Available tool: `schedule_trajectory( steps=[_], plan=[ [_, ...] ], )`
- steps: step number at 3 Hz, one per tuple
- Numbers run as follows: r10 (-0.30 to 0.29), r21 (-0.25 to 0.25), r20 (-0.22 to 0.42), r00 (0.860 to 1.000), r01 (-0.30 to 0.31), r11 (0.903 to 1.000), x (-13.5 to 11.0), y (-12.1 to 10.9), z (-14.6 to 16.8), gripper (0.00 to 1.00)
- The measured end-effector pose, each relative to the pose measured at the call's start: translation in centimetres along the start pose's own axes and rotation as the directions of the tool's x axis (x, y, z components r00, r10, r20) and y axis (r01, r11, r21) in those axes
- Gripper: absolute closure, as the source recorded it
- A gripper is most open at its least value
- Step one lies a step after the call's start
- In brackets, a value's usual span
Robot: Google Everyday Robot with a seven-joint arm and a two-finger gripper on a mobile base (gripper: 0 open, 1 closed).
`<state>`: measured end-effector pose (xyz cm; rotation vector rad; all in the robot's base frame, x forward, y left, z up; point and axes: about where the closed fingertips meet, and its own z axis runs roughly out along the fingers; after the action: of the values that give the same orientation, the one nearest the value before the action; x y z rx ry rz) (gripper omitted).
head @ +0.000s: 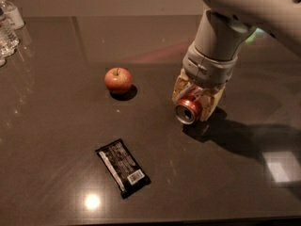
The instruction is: Pick coke can
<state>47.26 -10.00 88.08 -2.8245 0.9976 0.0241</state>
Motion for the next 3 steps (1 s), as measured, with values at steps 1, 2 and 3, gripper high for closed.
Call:
schedule_trajectory(
  steps=[1,2,3],
  plan=[
    [0.006,0.088,0.006,1.000,-0.006,0.9961,-0.5,-0.9,-3.3,1.00],
    [-0.004,0.150,0.006,1.000,0.003,0.9886,-1.0,-1.7,-6.3,1.00],
    [0.013,0.223,0.001,1.000,-0.013,0.9747,-0.8,-3.0,-9.8,1.00]
  ],
)
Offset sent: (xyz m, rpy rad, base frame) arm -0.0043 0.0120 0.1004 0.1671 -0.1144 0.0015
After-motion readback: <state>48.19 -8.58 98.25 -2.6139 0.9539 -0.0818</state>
